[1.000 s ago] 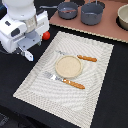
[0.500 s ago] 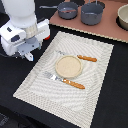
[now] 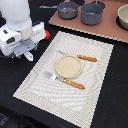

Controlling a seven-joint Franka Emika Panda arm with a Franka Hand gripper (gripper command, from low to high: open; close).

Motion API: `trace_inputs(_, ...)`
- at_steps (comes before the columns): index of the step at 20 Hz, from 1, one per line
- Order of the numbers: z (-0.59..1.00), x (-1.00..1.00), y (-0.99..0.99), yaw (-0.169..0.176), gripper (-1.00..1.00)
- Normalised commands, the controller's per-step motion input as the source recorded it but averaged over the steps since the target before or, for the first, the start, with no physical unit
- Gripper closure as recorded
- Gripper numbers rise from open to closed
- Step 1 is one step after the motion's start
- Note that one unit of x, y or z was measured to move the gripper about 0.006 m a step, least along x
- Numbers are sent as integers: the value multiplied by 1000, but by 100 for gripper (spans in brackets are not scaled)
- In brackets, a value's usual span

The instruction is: Place the fish, sausage, and tomato into the frying pan.

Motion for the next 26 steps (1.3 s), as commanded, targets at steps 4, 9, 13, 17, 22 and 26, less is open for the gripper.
trace_inputs(4,-272,-196,19,-44,100)
trace_inputs(9,-250,-124,0,-48,100)
trace_inputs(13,-109,-67,-6,-32,100)
trace_inputs(17,846,3,129,-50,100)
trace_inputs(22,1000,178,606,-9,100)
trace_inputs(26,1000,476,764,24,100)
